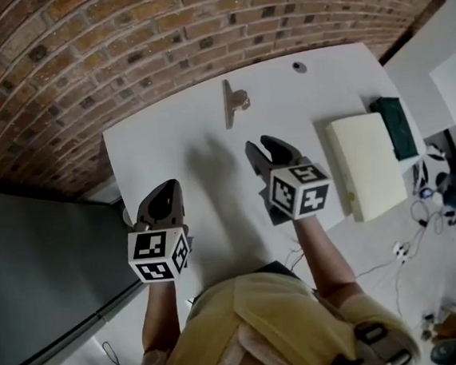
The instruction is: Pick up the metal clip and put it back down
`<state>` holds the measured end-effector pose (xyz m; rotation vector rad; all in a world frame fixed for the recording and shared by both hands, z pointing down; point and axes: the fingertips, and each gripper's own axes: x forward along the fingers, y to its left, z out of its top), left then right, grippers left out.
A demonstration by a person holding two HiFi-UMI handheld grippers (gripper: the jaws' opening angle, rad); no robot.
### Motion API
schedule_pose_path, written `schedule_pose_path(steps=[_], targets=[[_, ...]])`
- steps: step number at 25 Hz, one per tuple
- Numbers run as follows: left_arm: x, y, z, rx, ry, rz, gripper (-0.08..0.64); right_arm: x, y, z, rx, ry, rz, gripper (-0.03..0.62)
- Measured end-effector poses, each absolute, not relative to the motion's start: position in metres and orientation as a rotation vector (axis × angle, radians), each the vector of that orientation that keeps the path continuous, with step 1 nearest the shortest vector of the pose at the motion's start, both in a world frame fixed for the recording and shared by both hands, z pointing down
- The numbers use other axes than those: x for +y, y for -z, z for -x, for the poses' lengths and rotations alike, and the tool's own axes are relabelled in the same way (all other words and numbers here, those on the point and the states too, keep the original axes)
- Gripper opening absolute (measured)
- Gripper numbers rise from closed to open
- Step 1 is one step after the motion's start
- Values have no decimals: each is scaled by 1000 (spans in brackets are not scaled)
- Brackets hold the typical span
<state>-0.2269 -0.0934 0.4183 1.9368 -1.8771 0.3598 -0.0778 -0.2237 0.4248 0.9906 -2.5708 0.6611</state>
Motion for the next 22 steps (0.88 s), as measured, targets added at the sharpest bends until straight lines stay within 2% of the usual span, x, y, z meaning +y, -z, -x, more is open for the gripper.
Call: schedule_pose_path(steps=[22], targets=[[-194, -446, 244, -1972, -319, -1820, 5, -338, -487, 109, -2487, -790, -1028, 130]])
